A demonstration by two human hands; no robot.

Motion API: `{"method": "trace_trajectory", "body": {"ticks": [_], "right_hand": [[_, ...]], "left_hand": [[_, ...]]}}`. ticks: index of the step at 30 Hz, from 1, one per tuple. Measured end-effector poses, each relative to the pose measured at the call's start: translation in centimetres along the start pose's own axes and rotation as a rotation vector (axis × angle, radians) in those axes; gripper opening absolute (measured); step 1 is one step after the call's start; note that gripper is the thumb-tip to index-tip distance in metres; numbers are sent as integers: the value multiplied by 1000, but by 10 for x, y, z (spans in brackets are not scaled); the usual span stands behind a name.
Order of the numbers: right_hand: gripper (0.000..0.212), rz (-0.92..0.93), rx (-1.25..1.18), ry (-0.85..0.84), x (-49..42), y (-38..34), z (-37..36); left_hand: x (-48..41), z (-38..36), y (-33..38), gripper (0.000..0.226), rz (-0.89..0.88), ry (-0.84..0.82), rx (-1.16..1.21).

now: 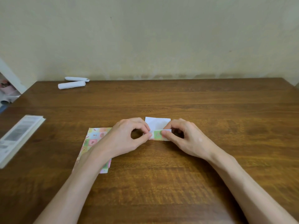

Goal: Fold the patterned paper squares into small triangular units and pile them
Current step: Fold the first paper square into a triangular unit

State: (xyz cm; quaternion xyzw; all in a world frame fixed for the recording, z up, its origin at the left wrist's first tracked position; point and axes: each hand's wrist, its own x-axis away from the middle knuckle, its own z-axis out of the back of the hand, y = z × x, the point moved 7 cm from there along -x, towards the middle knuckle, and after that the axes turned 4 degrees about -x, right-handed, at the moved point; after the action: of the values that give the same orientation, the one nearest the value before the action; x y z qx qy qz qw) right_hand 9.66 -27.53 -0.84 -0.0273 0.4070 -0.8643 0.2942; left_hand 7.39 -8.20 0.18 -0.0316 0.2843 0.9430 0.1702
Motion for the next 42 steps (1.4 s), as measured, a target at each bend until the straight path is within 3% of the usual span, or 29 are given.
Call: {"method": "trace_trajectory", "body": {"ticks": [5,20,42], "right_hand": [[3,-54,6,102,-1,4,-1],[4,-91,32,83,-3,5,-4],[21,-128,76,42,-8,-1,-7]], "left_hand": [[-1,-4,-3,20,-4,25,-104],[-5,-9,-1,28,56,31,-243],[-6,-7,-2,30,116,69,-273]]}}
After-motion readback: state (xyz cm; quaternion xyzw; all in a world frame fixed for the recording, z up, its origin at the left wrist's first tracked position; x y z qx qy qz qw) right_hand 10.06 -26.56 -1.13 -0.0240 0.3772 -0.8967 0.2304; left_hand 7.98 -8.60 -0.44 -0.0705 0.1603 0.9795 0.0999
